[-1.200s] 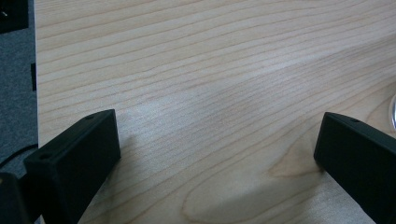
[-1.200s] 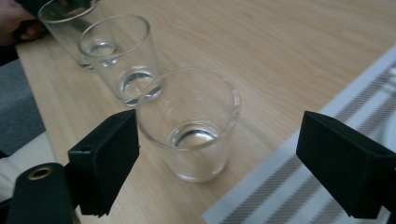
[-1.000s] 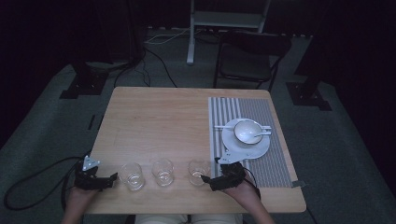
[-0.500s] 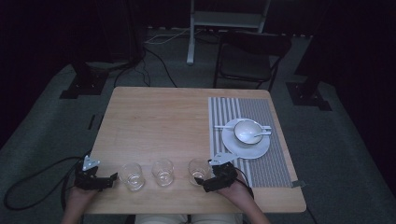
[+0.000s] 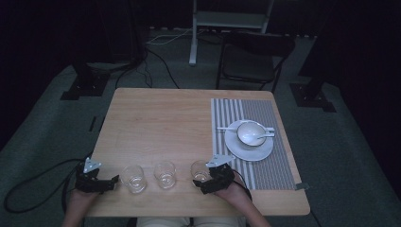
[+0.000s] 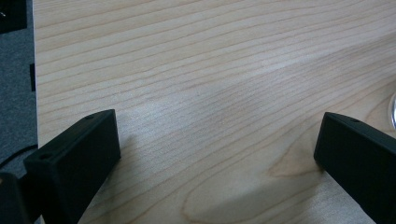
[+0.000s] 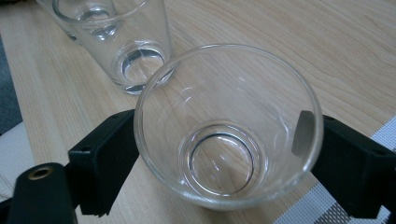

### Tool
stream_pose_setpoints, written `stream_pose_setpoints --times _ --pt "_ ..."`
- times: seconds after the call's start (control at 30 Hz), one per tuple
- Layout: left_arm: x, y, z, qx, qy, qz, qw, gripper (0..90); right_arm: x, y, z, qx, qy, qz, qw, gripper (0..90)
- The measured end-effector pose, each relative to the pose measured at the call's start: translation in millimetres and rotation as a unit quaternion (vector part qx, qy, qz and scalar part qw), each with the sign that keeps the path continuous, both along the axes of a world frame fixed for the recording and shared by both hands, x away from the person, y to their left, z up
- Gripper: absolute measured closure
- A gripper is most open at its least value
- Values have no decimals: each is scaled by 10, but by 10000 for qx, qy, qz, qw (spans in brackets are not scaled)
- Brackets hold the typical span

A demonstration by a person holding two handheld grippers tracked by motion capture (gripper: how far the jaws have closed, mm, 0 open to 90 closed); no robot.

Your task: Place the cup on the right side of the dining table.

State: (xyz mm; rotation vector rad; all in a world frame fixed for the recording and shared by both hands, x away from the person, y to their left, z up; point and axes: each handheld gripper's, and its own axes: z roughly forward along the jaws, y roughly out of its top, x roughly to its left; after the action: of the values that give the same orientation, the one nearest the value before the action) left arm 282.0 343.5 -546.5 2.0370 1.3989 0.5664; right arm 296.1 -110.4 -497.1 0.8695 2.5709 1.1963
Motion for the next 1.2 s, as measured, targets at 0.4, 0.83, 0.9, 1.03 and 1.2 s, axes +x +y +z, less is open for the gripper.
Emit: stream_pose_setpoints --times 0.4,0.83,0.9,1.03,1.2 --pt "0 1 0 1 1 -3 10000 7 18 95 -34 -151 -111 -51 9998 140" --pt "1 1 0 1 0 -6 10000 7 66 128 -32 -221 -99 -58 9997 178" --pt "0 1 0 1 0 -6 10000 7 80 129 -13 -251 -84 -57 9996 177" --pt "1 2 0 0 0 -9 10000 7 111 108 22 -203 -81 -62 9997 176" --pt "1 2 0 0 0 -9 10000 7 138 98 72 -234 -133 -100 9996 176"
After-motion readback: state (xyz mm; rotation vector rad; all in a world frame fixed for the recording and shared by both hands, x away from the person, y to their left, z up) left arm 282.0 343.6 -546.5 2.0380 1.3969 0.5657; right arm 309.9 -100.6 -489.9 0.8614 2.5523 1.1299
